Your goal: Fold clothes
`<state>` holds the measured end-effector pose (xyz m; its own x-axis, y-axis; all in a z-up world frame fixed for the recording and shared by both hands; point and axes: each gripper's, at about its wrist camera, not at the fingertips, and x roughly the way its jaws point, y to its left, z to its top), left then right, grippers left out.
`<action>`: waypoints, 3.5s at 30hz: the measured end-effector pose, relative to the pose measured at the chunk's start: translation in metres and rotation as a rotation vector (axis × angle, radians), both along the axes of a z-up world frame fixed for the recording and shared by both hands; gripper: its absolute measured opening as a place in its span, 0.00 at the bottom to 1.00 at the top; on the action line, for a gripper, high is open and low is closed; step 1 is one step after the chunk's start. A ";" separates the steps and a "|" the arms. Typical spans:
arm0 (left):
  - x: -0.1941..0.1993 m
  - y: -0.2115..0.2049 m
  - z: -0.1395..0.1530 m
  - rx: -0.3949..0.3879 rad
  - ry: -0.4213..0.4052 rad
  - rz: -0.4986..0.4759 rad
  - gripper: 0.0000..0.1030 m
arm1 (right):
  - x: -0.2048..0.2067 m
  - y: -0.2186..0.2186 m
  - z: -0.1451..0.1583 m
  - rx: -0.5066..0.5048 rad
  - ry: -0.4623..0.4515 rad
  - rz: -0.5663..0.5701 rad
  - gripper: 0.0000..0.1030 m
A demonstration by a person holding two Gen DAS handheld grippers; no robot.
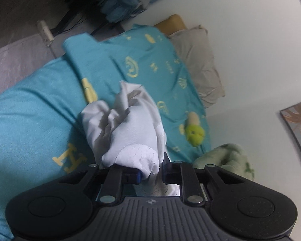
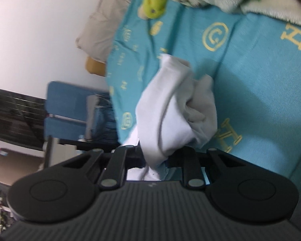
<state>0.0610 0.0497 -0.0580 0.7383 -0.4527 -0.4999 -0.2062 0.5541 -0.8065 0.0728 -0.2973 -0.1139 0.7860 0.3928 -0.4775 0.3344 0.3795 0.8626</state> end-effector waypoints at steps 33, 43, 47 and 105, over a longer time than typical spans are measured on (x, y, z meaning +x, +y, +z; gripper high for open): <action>0.203 -0.524 0.132 -0.036 -0.359 -0.602 0.17 | 0.023 -0.389 0.176 -0.367 -0.298 -0.415 0.19; 0.159 -0.498 0.042 0.122 -0.360 -0.695 0.25 | -0.032 -0.342 0.077 -0.362 -0.161 -0.434 0.20; 0.162 -0.494 0.056 0.214 -0.376 -0.708 0.42 | -0.028 -0.345 0.088 -0.319 -0.081 -0.454 0.26; -0.088 -0.316 0.161 0.732 -0.893 -0.459 1.00 | -0.205 -0.102 0.203 -1.144 -0.295 -0.360 0.86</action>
<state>-0.0274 -0.2667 0.1028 0.7971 -0.5856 -0.1477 0.5874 0.8085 -0.0358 -0.1323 -0.3992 0.0887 0.8988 -0.3951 -0.1897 0.4247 0.8920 0.1549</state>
